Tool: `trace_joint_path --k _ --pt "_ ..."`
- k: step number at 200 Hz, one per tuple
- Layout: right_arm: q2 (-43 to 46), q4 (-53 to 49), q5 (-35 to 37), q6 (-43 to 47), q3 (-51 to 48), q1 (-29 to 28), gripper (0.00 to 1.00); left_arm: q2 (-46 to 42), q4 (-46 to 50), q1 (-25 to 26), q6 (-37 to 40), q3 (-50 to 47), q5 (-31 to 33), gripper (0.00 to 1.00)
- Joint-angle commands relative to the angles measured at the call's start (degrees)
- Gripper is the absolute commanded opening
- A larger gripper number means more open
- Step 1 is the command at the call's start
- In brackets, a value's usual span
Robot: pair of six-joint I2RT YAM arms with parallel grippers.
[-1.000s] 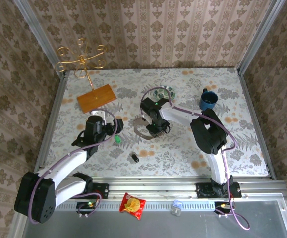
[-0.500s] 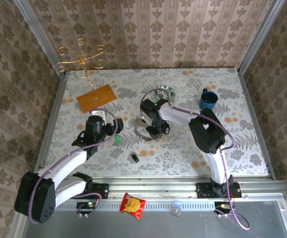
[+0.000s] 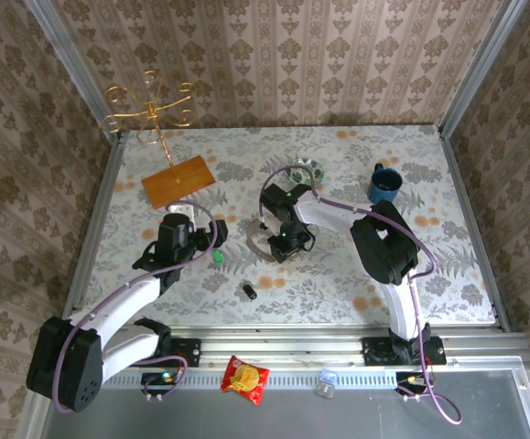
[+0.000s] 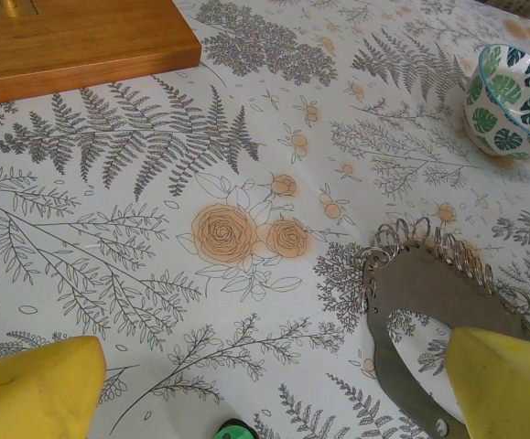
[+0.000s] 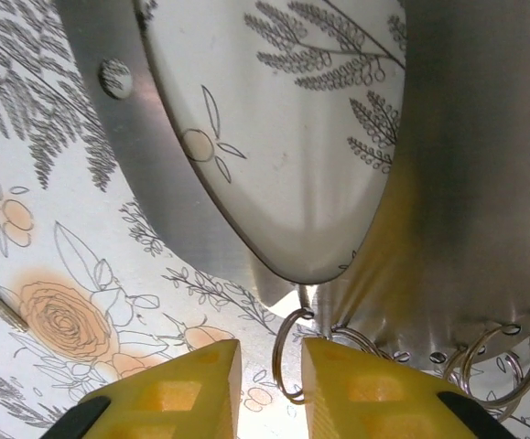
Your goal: Put the keys on the keyring
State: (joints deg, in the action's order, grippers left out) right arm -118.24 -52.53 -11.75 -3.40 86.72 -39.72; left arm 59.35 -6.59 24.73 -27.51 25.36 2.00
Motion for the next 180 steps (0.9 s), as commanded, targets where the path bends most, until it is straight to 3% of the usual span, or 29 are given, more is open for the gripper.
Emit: trace_joint_path --k 1,62,119,146,180 --pt "1.45 -1.26 2.25 -0.75 -0.76 -0.43 0.27 -0.29 0.42 0.27 -0.93 0.39 0.72 0.96" --pt "1.2 -1.87 4.35 -0.12 -0.15 -0.43 0.24 -0.18 0.32 0.32 -0.71 0.83 0.5 0.96" --pt "0.85 -1.88 5.33 0.33 0.03 -0.46 0.14 -0.62 0.93 0.3 -0.53 0.74 0.64 0.96" --pt "1.42 -1.38 5.51 0.54 -0.23 -0.48 0.0 -0.98 1.36 0.32 -0.16 1.0 0.64 0.95" --pt "7.08 0.81 4.98 2.42 -2.47 -0.48 0.0 -1.82 1.21 0.32 4.64 2.32 -1.83 0.93"
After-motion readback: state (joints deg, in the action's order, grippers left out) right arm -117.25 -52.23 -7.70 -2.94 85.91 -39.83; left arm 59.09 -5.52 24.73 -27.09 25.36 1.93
